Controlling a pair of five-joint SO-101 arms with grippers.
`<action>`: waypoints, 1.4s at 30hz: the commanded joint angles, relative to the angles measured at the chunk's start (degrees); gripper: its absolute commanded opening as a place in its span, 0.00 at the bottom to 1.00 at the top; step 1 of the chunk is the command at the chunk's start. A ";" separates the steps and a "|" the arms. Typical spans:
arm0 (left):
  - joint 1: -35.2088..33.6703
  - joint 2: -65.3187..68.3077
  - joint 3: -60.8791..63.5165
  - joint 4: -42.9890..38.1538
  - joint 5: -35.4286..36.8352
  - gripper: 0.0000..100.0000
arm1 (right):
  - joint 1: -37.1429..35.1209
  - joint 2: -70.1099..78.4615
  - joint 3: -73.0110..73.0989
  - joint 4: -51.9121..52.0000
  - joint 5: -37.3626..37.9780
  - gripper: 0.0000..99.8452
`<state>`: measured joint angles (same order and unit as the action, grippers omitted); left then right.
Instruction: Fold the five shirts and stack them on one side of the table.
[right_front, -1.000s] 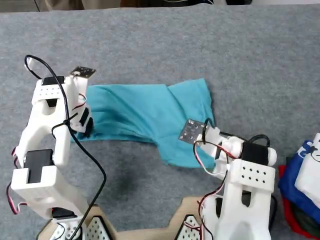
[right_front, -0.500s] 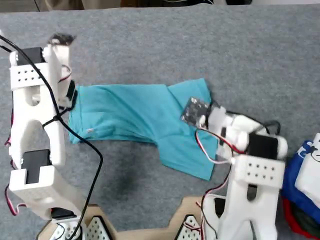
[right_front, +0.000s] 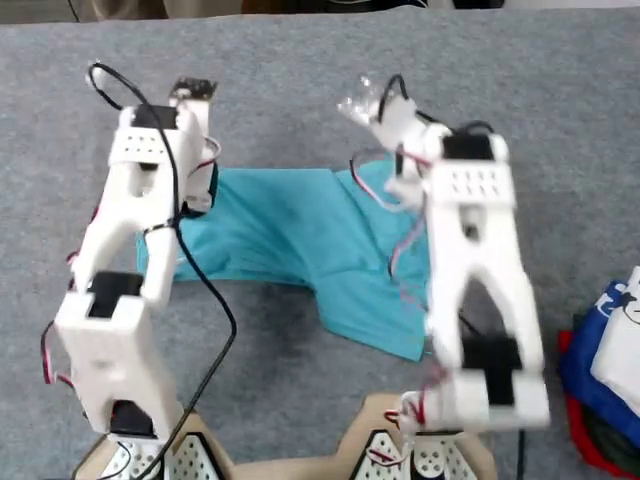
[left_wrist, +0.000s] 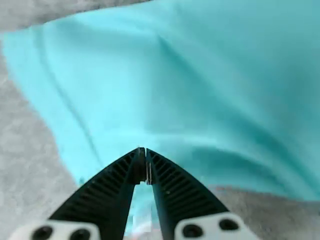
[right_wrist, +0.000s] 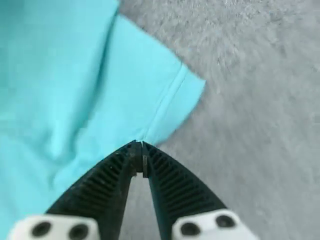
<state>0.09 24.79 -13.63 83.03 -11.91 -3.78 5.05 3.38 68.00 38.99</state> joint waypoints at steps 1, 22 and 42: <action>-2.64 6.37 -4.84 -1.76 0.35 0.02 | -1.19 14.02 -16.04 0.18 -2.99 0.01; -14.42 32.66 -42.73 15.82 -14.59 0.02 | 9.19 69.85 -88.22 18.99 -3.69 0.01; -4.75 6.02 -35.16 17.93 -14.95 0.02 | -0.92 54.73 -98.51 28.75 -1.67 0.01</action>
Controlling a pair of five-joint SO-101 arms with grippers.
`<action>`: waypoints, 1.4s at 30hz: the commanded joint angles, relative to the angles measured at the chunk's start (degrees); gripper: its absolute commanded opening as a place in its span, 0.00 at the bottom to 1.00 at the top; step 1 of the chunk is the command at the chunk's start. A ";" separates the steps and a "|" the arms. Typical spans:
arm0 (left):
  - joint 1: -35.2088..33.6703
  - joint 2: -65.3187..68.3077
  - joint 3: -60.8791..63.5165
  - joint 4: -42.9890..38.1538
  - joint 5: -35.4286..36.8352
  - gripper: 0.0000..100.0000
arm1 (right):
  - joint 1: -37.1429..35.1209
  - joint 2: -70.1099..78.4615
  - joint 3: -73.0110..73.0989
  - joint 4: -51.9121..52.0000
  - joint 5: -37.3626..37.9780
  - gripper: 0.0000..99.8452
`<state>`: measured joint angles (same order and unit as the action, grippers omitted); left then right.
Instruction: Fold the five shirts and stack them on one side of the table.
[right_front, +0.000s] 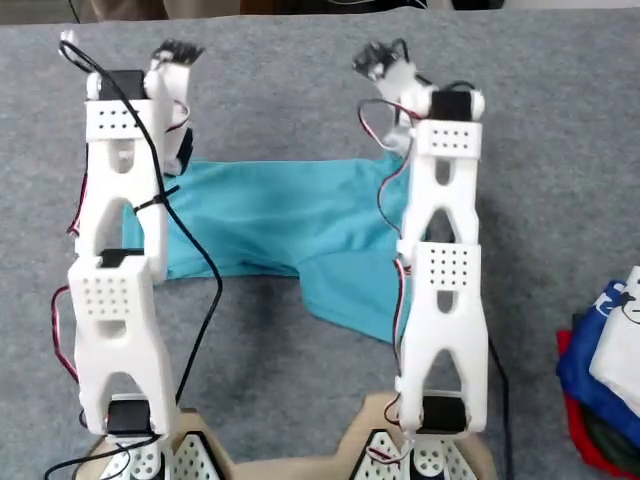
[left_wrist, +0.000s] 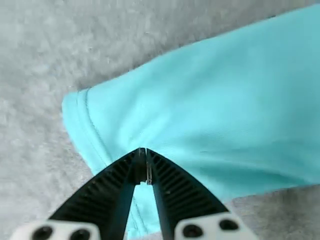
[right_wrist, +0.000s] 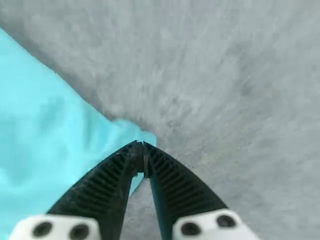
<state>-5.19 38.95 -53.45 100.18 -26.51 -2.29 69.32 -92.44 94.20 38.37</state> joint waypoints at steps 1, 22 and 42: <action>0.53 -10.42 9.32 0.79 -1.23 0.02 | -3.21 -11.21 -2.59 4.22 -1.05 0.01; -1.49 -19.38 59.60 -18.90 -3.96 0.02 | -1.10 8.31 -2.51 -3.25 -3.96 0.01; -11.34 -14.11 48.88 -11.78 -9.67 0.02 | 0.92 9.19 -2.59 -4.31 -2.46 0.00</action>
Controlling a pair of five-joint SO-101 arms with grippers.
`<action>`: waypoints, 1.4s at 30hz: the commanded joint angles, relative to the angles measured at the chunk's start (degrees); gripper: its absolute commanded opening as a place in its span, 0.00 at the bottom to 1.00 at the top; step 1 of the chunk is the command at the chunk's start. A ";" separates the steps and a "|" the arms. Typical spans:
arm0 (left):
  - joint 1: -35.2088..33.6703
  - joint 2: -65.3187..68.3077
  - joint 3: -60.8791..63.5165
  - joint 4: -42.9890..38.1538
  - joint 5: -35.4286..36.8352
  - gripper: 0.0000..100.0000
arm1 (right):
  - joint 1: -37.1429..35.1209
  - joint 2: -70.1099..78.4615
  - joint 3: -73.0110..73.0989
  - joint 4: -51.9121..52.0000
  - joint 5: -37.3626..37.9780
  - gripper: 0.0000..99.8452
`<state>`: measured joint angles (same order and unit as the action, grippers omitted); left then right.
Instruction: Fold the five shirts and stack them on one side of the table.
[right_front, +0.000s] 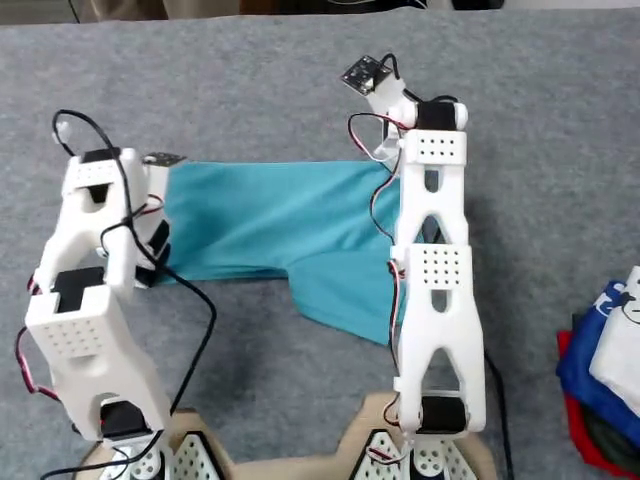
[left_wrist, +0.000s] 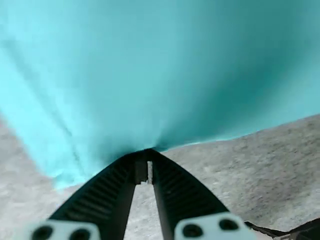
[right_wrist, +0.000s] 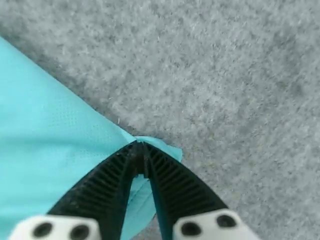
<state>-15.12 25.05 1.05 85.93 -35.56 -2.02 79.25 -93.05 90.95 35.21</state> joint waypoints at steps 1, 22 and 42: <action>-1.32 -0.22 -7.82 3.52 -0.35 0.02 | 0.57 -0.84 -2.24 -1.05 0.70 0.00; 3.78 -0.31 -34.90 14.95 4.75 0.02 | -7.25 -38.99 11.03 11.60 12.48 0.01; -11.52 -54.29 19.52 2.55 4.92 0.02 | -15.52 -109.93 128.31 -4.66 31.30 0.21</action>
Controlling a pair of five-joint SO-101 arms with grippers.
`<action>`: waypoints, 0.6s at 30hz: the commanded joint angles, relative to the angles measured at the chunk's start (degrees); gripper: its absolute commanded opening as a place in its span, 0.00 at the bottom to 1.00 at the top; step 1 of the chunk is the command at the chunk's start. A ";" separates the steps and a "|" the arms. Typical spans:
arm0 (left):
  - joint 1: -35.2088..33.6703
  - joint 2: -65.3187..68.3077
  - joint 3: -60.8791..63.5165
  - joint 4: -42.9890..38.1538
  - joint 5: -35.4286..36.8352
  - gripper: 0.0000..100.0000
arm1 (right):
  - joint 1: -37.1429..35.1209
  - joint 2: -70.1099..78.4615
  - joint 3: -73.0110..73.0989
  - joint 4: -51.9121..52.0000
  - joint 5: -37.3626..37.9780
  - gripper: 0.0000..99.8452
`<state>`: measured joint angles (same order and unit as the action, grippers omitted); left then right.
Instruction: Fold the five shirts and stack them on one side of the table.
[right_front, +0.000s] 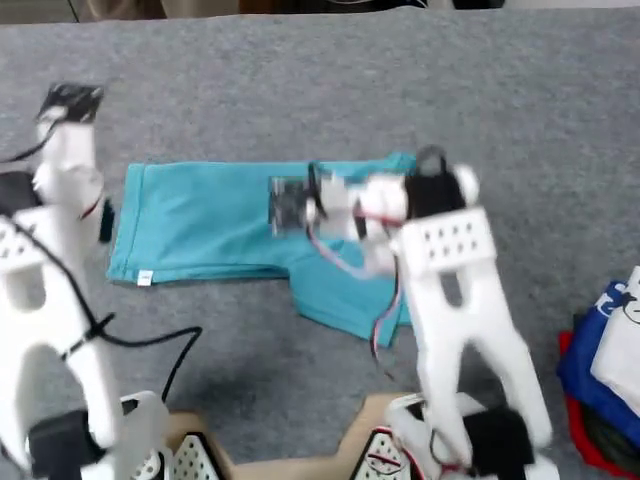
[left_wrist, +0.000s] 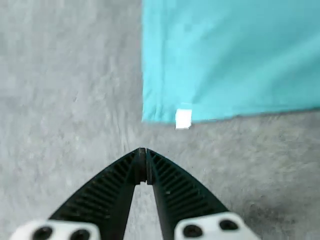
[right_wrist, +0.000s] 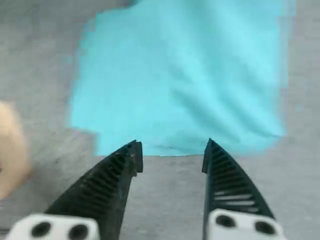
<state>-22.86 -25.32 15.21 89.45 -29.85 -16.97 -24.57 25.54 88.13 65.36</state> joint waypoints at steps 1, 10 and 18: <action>-5.01 -4.00 6.59 -0.97 -0.70 0.02 | -0.57 -7.16 12.18 -3.43 1.23 0.21; -11.69 -4.35 8.88 -0.79 -0.53 0.02 | -4.88 -8.22 24.75 -10.46 -1.67 0.21; -11.78 -4.35 8.88 0.79 -0.70 0.02 | -6.37 -8.31 26.68 -7.21 -3.52 0.21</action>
<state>-34.37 -27.96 24.26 89.54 -30.20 -22.86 -30.90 51.82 79.60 62.64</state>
